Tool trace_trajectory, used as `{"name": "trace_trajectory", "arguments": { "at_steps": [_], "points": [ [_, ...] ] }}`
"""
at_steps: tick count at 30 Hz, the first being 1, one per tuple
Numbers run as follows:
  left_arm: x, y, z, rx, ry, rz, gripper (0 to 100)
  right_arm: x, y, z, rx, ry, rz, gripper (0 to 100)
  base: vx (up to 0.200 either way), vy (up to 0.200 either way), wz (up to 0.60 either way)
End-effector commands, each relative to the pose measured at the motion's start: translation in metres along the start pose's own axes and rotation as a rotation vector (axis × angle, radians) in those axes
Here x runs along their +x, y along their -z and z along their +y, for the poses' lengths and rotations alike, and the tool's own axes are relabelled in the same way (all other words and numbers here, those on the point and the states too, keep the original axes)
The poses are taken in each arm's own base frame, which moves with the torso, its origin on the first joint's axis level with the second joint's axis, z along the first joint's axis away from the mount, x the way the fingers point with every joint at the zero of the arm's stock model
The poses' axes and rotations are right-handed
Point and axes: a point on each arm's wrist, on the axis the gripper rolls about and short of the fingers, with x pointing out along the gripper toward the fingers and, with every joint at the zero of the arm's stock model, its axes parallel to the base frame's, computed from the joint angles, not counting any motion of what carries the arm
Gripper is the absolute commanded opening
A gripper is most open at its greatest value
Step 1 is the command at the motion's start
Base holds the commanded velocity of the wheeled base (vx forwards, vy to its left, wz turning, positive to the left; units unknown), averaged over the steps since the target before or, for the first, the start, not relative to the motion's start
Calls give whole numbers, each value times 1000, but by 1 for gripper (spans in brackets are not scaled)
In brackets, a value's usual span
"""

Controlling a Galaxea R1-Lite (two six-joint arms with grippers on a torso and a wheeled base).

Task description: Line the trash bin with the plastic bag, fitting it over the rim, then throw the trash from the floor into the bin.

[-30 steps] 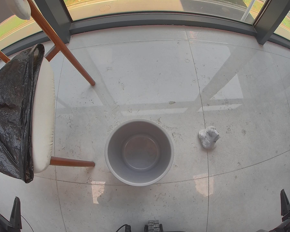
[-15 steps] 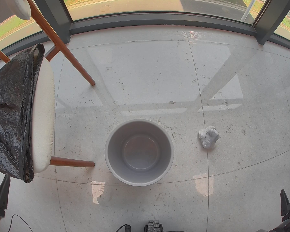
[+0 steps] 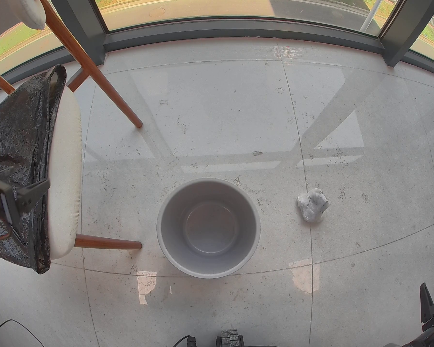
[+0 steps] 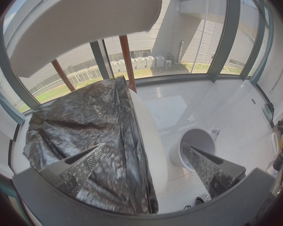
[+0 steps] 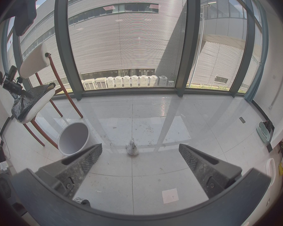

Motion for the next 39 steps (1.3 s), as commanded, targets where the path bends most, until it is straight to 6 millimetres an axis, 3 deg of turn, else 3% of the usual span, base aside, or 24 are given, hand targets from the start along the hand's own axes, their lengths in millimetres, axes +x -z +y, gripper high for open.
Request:
{"name": "trace_trajectory", "arguments": {
  "at_steps": [1, 14, 27, 39],
  "points": [
    [69, -12, 7, -10, 33, 127, 100, 0, 5, 0, 1, 1, 0, 100, 0, 0, 0],
    [106, -24, 16, -18, -2, 121, 100, 0, 5, 0, 1, 1, 0, 100, 0, 0, 0],
    [95, -31, 20, -17, -46, 86, 100, 0, 5, 0, 1, 1, 0, 100, 0, 0, 0],
    [92, -26, 26, -20, -84, 104, 100, 0, 5, 0, 1, -1, 0, 100, 0, 0, 0]
  ]
}}
